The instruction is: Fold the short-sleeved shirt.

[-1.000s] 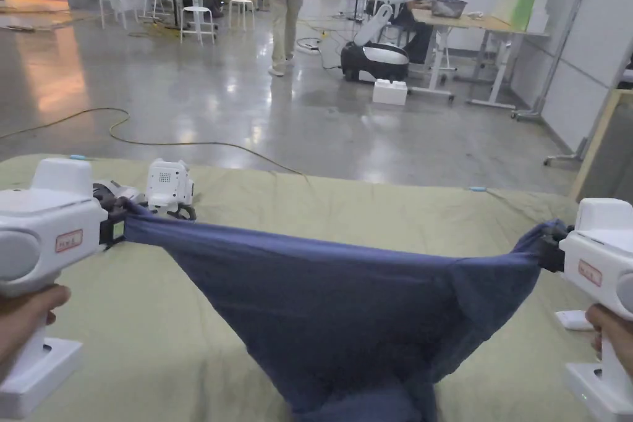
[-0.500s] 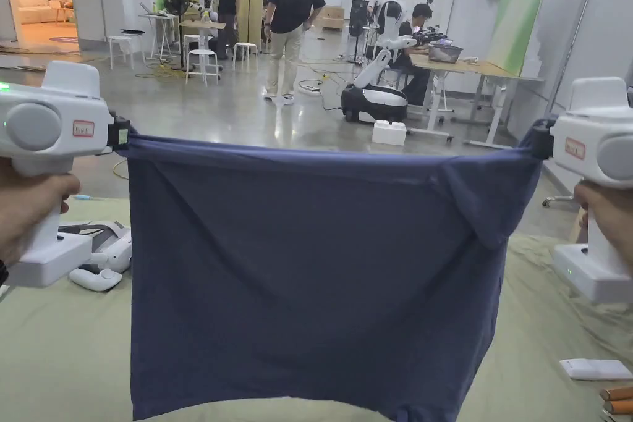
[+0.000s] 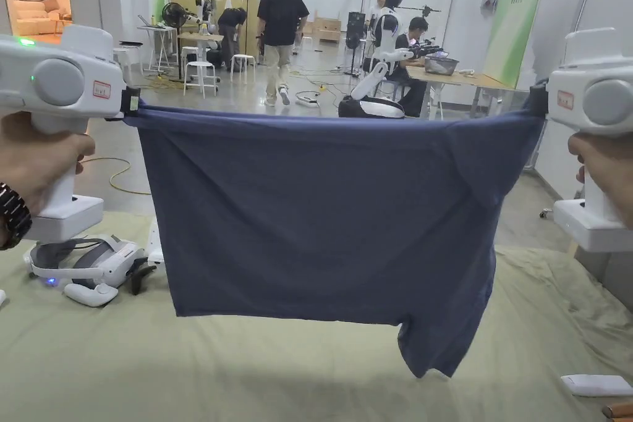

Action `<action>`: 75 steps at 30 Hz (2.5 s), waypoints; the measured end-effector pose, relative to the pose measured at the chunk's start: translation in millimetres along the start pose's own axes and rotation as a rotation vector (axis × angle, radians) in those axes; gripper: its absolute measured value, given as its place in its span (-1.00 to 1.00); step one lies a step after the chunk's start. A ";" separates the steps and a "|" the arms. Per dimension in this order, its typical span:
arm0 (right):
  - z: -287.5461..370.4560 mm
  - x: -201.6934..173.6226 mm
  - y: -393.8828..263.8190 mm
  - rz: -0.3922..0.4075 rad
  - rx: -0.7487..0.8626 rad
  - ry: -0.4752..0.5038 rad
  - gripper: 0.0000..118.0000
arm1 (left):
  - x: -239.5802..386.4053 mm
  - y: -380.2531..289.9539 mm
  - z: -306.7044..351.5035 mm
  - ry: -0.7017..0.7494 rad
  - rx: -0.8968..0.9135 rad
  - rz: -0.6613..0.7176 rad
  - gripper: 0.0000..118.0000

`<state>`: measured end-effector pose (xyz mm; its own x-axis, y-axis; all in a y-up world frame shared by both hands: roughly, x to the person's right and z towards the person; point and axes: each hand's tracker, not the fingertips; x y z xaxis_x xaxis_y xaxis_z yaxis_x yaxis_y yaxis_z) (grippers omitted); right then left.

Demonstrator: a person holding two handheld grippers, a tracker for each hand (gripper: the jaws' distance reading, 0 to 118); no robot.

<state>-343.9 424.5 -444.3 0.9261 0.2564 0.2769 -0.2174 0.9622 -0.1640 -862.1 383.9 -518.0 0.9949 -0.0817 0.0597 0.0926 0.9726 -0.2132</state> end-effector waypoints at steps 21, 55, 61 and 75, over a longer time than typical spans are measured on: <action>149.5 -31.9 -302.6 0.044 -0.285 0.040 -0.93 | 12.3 -292.1 124.2 -0.072 -0.214 0.065 -1.00; 252.3 -67.9 -464.5 -0.034 -0.593 -0.020 0.48 | 38.5 -441.6 171.3 -0.053 -0.577 0.078 0.34; 237.9 -91.7 -393.0 -0.096 -0.266 0.011 0.48 | 56.2 -385.5 157.8 -0.086 -0.320 0.070 0.34; 204.9 -154.1 -307.4 -0.175 0.059 0.045 -0.94 | 110.4 -303.2 155.9 -0.003 0.092 0.017 -1.00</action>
<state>-483.0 107.9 -242.6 0.9640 0.0815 0.2531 -0.0682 0.9958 -0.0607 -786.7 113.9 -294.7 0.9961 -0.0649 0.0600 0.0719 0.9898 -0.1233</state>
